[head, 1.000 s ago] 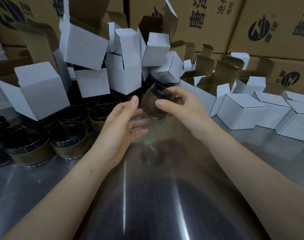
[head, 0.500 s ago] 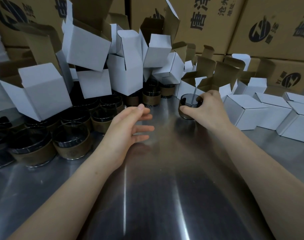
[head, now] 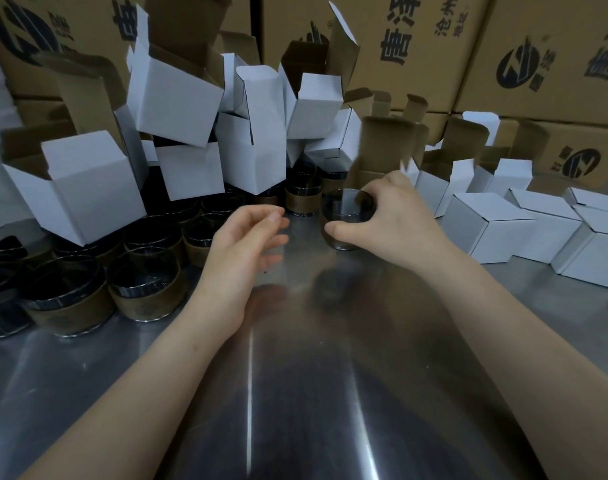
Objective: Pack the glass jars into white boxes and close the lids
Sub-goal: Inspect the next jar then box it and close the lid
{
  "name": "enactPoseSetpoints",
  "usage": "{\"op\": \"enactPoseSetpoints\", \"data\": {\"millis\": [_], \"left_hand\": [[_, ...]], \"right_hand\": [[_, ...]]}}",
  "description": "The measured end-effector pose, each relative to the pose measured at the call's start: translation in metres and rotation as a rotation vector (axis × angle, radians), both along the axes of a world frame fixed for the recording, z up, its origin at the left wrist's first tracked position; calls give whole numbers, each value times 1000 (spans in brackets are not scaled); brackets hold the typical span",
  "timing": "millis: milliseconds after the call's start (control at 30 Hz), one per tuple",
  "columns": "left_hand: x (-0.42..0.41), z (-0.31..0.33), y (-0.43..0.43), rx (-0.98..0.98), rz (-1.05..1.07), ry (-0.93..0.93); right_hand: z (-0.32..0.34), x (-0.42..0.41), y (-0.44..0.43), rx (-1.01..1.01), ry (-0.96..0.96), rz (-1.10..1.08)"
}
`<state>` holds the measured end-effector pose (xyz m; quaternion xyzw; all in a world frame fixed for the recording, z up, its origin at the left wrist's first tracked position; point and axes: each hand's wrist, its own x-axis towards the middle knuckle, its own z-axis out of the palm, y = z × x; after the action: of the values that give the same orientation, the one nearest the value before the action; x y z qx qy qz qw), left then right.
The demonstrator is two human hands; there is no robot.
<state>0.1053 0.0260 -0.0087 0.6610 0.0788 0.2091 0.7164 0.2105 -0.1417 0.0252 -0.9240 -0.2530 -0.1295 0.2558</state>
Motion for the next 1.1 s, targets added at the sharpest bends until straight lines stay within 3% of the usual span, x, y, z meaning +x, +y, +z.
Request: {"op": "enactPoseSetpoints", "data": {"millis": [233,433,567,933,1100], "left_hand": [[-2,1,5,160,-73,-96],[1,-9,9,496,-216,-25],[3,-18,10,689,-198,-61],[4,-16,4,566,-97,-77],[4,-17,6,552,-25,-91]], "right_hand": [[6,-17,3,41,88,316],[9,-22,1,74,277,478],[11,-18,-6,129,389,554],[19,-19,-10,174,482,665],[17,-15,-11,440,426,678]]}}
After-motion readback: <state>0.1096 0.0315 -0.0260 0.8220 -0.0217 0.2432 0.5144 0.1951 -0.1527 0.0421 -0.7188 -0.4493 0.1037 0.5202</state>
